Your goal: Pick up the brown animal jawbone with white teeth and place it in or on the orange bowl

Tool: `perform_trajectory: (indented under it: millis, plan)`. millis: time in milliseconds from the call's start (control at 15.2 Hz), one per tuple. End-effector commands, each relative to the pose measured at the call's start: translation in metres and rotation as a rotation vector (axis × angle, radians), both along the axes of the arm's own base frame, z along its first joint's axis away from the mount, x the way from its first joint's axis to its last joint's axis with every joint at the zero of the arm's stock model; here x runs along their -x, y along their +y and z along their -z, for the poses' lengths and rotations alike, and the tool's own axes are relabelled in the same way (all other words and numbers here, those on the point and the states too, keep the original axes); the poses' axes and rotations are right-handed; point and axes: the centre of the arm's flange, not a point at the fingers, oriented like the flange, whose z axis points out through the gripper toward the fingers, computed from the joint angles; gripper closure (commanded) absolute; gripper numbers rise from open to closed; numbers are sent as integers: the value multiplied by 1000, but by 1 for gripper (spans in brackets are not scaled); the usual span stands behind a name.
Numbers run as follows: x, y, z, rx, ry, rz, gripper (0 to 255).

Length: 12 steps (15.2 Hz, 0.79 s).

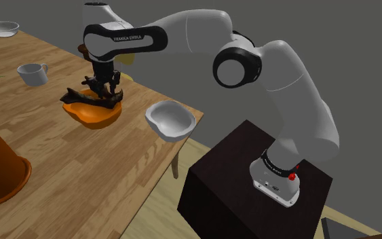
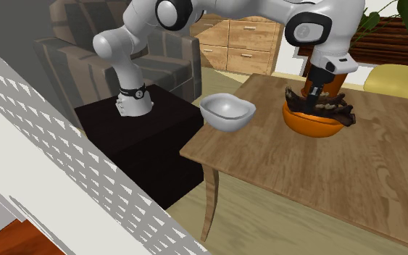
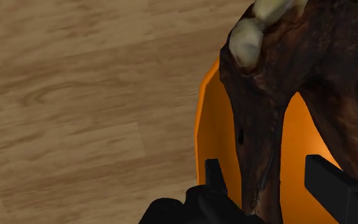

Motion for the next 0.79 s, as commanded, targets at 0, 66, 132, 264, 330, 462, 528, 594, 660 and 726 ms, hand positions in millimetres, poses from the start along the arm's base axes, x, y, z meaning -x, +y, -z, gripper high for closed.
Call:
perform_trajectory:
  millis: [0,66,132,264,330,462,528,594,660,726]
  plan:
    - [0,0,3,1,4,-1,0]
    - [0,0,3,1,3,0,0]
    - [0,0,3,1,3,0,0]
    - [0,1,2,1,4,-1,0]
    - [0,-1,-11,1,4,-1,0]
    - [0,-3,-37,1,4,-1,0]
    - [0,-5,-48,1,4,-1,0]
    - [0,-5,-48,1,4,-1,0]
    - [0,-5,-48,1,4,-1,0]
    - [0,-5,-48,1,4,-1,0]
